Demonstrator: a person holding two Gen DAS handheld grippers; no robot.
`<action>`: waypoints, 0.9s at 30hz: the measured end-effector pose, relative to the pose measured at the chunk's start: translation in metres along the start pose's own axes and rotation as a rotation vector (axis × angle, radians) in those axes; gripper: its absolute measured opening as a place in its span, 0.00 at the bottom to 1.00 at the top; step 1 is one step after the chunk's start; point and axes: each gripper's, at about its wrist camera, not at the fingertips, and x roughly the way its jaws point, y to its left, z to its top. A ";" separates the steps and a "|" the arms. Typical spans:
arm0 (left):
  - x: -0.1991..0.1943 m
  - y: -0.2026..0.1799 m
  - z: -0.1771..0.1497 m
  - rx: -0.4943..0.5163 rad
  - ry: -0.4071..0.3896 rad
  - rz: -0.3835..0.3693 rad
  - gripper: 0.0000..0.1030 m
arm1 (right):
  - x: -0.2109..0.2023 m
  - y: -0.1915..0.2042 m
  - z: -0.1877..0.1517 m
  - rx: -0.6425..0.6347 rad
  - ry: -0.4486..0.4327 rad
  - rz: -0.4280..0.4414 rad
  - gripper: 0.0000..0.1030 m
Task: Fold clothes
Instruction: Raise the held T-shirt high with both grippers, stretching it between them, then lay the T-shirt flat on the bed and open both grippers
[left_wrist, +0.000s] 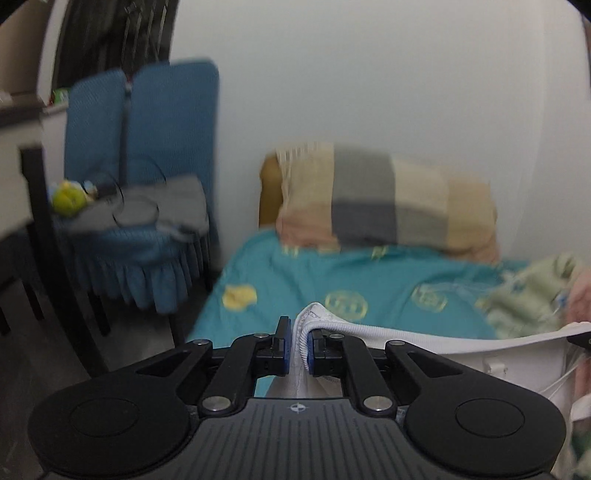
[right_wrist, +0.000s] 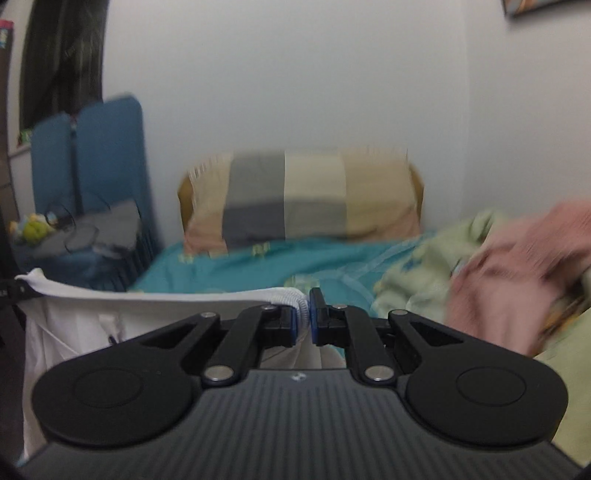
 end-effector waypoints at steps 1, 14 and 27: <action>0.025 0.000 -0.016 0.010 0.024 0.007 0.09 | 0.021 0.001 -0.015 -0.011 0.022 -0.002 0.10; 0.010 0.001 -0.052 0.040 0.146 0.085 0.81 | 0.051 -0.020 -0.066 0.096 0.180 0.139 0.73; -0.370 -0.026 -0.040 0.068 0.114 -0.021 0.98 | -0.206 -0.034 -0.078 0.202 0.133 0.142 0.73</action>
